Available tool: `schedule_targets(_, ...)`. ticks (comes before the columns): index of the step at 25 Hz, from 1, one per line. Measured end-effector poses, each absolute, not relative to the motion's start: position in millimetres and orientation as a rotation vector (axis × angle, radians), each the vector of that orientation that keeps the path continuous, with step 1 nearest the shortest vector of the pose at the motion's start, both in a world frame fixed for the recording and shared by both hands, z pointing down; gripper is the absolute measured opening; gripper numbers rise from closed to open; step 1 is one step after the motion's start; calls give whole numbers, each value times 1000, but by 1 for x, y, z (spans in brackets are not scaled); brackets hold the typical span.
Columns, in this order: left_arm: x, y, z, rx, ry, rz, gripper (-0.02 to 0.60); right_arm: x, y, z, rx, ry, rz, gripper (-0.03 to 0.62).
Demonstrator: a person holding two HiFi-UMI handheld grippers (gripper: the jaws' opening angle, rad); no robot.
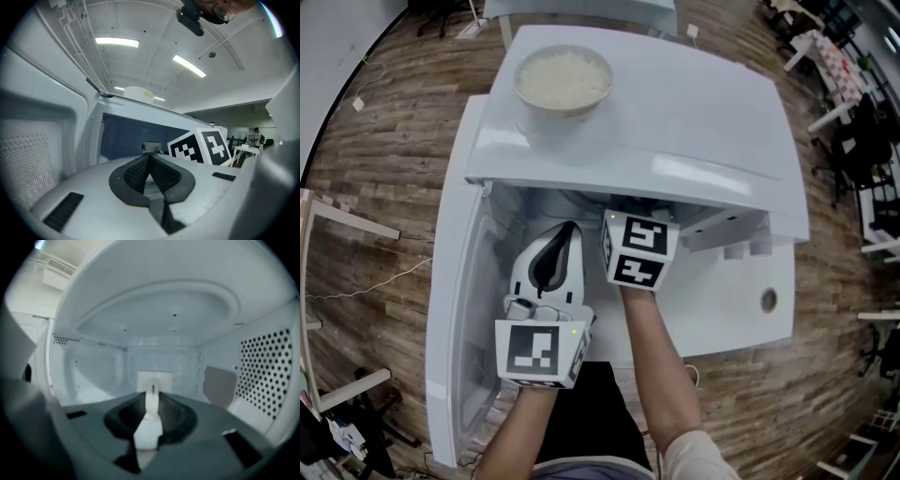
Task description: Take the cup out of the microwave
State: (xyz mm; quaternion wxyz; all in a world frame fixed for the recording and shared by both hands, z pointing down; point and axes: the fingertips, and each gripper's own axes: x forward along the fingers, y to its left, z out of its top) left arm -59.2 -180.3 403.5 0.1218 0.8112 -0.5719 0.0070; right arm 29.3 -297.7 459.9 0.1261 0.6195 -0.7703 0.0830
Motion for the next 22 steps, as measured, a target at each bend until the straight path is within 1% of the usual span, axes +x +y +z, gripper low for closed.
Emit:
schedule_targets(13, -55, -176, 401, 2367, -1641, -18, 9, 37, -261, 455, 1850, -2271, 263, 78)
schedule_targets(22, -55, -176, 403, 2366, -1635, -8, 9, 46, -248, 446, 1919, -2299, 213, 78)
